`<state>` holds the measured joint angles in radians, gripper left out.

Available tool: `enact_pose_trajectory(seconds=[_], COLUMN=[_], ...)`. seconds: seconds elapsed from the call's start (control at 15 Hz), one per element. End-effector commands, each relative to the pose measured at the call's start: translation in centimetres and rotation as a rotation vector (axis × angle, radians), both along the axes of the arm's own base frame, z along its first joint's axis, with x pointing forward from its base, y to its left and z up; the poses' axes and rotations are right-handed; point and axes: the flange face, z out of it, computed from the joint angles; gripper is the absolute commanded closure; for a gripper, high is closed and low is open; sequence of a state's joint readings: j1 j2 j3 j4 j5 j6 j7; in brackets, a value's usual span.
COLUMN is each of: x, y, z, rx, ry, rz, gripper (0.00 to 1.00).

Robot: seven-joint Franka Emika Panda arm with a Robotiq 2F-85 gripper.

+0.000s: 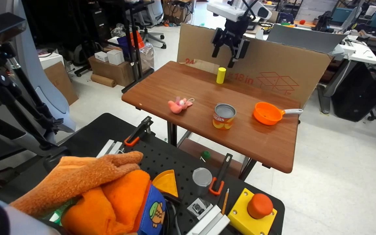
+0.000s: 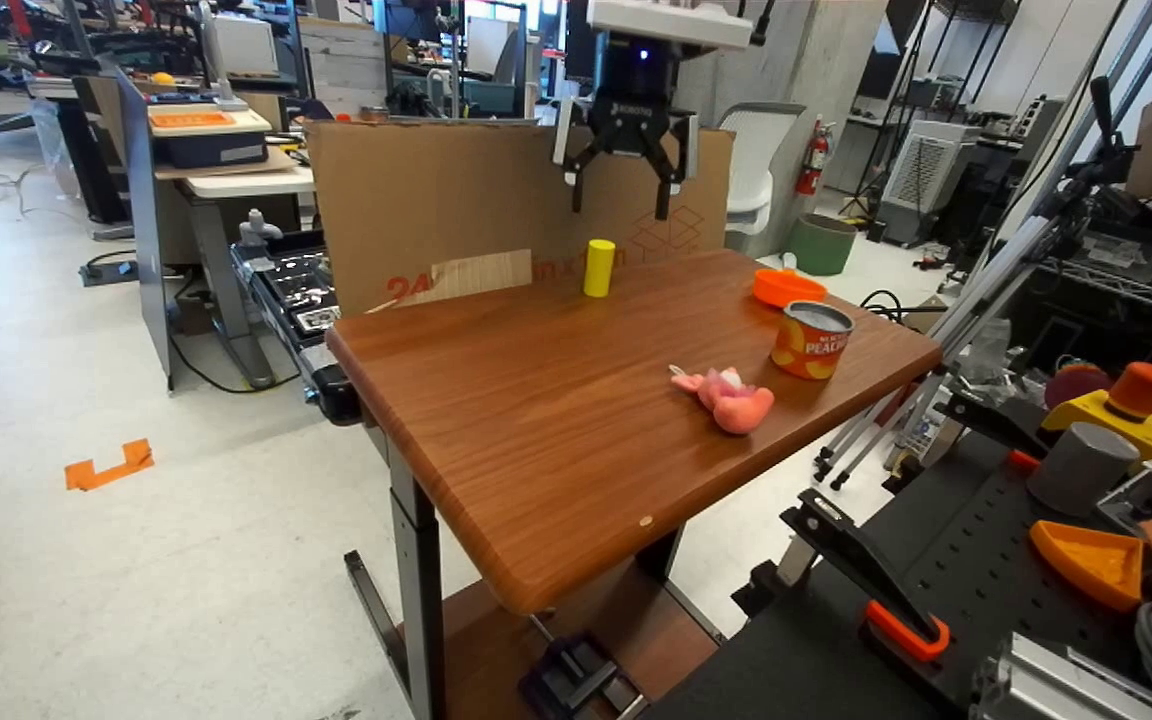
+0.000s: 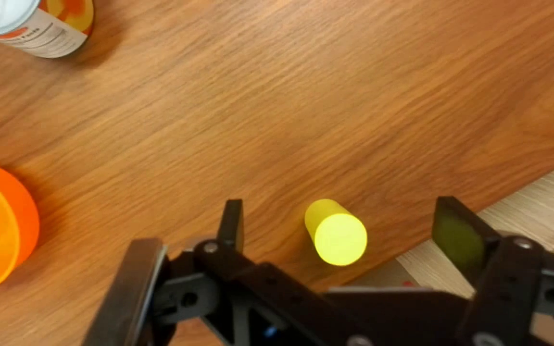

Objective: Remove the yellow object from the orange bowl

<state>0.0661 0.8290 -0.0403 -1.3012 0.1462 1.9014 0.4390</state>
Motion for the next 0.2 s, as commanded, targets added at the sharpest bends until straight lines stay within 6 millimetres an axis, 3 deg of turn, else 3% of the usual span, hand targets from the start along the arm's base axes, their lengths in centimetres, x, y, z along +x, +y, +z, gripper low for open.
enact_pose_trajectory(seconds=[0.0,0.13], x=[0.1,-0.1], y=[0.0,0.0], z=[0.4,-0.6], rx=[0.000,-0.001], ry=[-0.003,0.009], rz=[-0.001,-0.001], gripper=[0.00,0.00])
